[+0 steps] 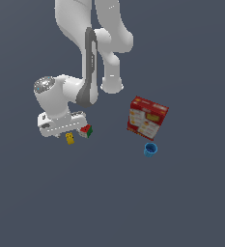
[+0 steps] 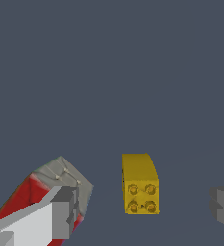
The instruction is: Pick up a designated object from a clutter of objects.
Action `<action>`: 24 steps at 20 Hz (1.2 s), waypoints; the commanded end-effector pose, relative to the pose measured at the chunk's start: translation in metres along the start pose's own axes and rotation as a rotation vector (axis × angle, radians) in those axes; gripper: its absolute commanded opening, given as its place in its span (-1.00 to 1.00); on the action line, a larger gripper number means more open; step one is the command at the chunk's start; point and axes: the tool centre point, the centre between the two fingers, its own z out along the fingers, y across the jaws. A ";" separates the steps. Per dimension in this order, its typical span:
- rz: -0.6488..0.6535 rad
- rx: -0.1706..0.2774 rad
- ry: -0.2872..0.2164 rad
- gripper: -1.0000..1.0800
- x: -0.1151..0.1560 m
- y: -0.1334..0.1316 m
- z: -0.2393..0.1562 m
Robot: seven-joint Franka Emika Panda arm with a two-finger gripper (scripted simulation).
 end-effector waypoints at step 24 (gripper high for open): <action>-0.018 -0.001 0.000 0.92 -0.016 0.008 0.063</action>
